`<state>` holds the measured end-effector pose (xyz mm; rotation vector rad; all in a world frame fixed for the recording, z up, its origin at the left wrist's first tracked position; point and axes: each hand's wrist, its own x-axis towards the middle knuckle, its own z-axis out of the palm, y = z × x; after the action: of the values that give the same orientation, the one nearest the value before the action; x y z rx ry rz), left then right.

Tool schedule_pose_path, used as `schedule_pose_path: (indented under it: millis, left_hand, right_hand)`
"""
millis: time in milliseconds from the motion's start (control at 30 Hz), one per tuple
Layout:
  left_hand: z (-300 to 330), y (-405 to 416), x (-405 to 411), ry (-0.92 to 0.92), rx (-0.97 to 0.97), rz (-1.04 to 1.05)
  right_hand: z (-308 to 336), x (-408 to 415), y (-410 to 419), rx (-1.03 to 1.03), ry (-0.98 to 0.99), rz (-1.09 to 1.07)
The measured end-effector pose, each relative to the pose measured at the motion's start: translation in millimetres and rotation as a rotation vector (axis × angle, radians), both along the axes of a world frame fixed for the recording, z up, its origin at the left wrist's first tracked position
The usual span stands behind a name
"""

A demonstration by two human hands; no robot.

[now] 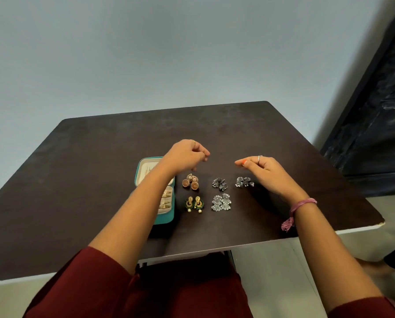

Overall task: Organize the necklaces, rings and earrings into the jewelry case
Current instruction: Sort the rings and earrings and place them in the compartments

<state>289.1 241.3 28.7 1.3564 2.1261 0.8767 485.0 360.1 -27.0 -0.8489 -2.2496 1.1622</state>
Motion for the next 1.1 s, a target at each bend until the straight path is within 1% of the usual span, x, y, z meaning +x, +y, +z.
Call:
schedule_pose_path:
  millis: [200,367,433,533,633,733,800,867,1000,1100]
  left_hand:
    - [-3,-13,-26,0.076,-0.102,0.024]
    - [-13,-13,-38,0.19,-0.343,-0.013]
    - [-15,-11,-38,0.215,-0.399,-0.025]
    - [-17,-7,-37,0.224,-0.432,-0.031]
    - [-17,-2,-34,0.263,-0.455,-0.06]
    - [-18,1,-29,0.372,-0.498,-0.113]
    - [-22,3,-29,0.429,-0.5,-0.126]
    - [-25,5,-28,0.427,-0.494,-0.118]
    - [-27,2,-29,0.34,-0.42,-0.092]
    - [-23,-6,-33,0.286,-0.34,-0.085]
  right_hand:
    - [14,-32,-24,0.085,-0.056,0.028]
    - [16,-65,-37,0.199,-0.258,0.052]
    - [15,-77,-42,0.176,-0.345,0.059]
    - [15,-93,-48,0.144,-0.486,0.071]
    - [16,-104,-49,0.124,-0.547,0.044]
    - [18,-108,-49,0.137,-0.579,0.034]
    - [20,-110,-50,0.131,-0.584,0.038]
    - [21,-111,-51,0.11,-0.591,0.048]
    - [22,-111,-53,0.113,-0.569,0.014]
    - [24,-108,-56,0.071,-0.482,0.02]
